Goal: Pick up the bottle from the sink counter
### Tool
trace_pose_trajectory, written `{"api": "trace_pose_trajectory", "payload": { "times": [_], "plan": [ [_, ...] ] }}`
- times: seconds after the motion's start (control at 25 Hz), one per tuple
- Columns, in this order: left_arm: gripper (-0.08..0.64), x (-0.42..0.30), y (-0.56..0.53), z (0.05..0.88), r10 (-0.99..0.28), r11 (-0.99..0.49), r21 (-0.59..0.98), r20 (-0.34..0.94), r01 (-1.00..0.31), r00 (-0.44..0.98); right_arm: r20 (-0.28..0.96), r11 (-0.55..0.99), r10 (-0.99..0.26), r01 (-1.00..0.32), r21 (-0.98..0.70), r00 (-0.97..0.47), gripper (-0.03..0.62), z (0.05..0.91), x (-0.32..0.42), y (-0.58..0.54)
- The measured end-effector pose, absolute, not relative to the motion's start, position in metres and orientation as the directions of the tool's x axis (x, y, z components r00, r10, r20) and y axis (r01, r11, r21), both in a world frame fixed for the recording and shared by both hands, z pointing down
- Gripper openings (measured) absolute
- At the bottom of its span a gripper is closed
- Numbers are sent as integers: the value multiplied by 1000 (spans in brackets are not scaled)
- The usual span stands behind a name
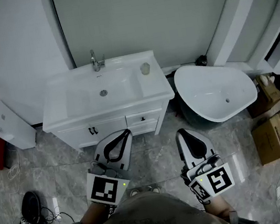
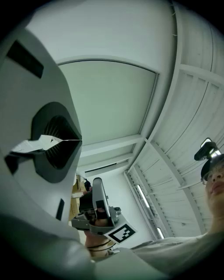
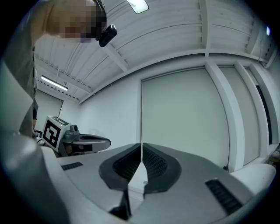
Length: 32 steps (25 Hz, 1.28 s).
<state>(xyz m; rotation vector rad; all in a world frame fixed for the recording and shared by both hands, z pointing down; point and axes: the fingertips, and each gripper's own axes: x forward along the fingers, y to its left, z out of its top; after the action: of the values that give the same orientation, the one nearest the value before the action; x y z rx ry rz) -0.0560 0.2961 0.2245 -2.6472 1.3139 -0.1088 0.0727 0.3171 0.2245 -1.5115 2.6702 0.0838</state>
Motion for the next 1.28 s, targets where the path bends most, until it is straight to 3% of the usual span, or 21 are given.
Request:
{"api": "trace_pose_trajectory", "payload": {
  "times": [1.28],
  "plan": [
    [18, 25, 311, 247, -793, -602, -199, 38, -773, 608, -41, 569, -823, -821, -56, -567, 35, 261, 135, 330]
  ]
}}
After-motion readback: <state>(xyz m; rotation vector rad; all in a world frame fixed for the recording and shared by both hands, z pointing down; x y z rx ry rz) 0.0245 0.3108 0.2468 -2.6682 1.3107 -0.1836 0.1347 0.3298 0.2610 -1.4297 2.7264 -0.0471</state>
